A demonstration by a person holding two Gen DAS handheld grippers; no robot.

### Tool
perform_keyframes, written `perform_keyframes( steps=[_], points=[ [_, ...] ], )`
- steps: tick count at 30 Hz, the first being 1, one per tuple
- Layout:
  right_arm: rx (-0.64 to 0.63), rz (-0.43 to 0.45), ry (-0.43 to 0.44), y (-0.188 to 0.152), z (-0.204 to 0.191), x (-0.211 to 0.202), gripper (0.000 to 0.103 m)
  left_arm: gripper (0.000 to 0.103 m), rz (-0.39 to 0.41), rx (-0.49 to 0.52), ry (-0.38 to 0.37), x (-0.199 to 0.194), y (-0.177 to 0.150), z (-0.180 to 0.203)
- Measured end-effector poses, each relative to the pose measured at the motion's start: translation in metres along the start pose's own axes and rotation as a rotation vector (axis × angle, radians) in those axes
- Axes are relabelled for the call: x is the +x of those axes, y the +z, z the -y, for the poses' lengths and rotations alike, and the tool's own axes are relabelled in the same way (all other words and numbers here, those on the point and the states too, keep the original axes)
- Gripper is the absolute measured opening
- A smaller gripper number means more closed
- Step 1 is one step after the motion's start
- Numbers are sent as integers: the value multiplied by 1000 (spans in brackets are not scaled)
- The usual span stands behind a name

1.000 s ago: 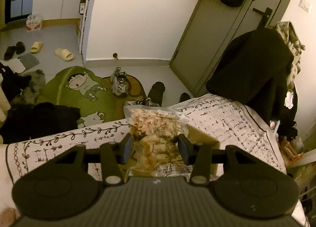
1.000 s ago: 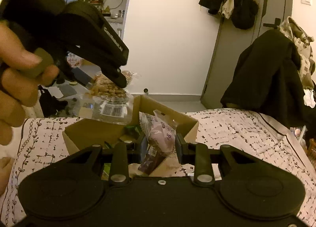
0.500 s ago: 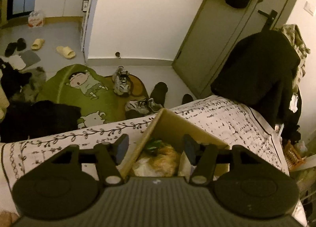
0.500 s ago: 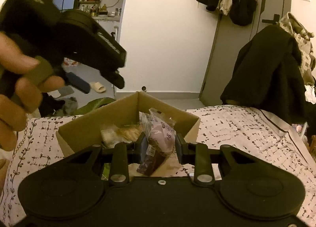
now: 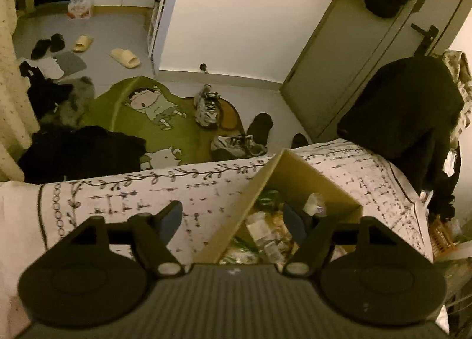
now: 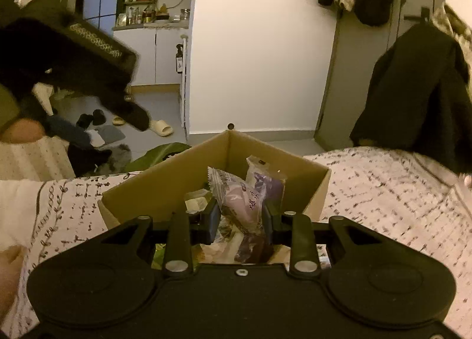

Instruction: Organize snacks

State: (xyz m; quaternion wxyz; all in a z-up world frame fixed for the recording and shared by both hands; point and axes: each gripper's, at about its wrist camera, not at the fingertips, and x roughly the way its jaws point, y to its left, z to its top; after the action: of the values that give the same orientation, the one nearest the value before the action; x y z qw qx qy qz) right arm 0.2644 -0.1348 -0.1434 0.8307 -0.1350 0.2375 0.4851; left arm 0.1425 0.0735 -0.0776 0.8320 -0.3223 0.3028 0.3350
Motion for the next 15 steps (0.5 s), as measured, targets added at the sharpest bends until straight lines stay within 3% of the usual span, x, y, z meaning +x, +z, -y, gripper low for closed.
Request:
perform_keyframes(
  steps=[6, 9, 11, 13, 15],
  points=[
    [42, 8, 4, 8, -1, 10, 31, 78, 1, 29, 1, -3, -9, -4],
    [96, 9, 33, 10, 0, 12, 46, 78, -4, 50, 13, -1, -20, -4],
    [89, 31, 44, 10, -2, 7, 69, 78, -14, 55, 7, 1, -26, -3],
    [111, 42, 20, 10, -1, 1, 82, 78, -18, 63, 3, 1, -29, 0],
    [145, 59, 24, 12, 5, -4, 85, 78, -16, 63, 1, 0, -31, 5]
  ],
)
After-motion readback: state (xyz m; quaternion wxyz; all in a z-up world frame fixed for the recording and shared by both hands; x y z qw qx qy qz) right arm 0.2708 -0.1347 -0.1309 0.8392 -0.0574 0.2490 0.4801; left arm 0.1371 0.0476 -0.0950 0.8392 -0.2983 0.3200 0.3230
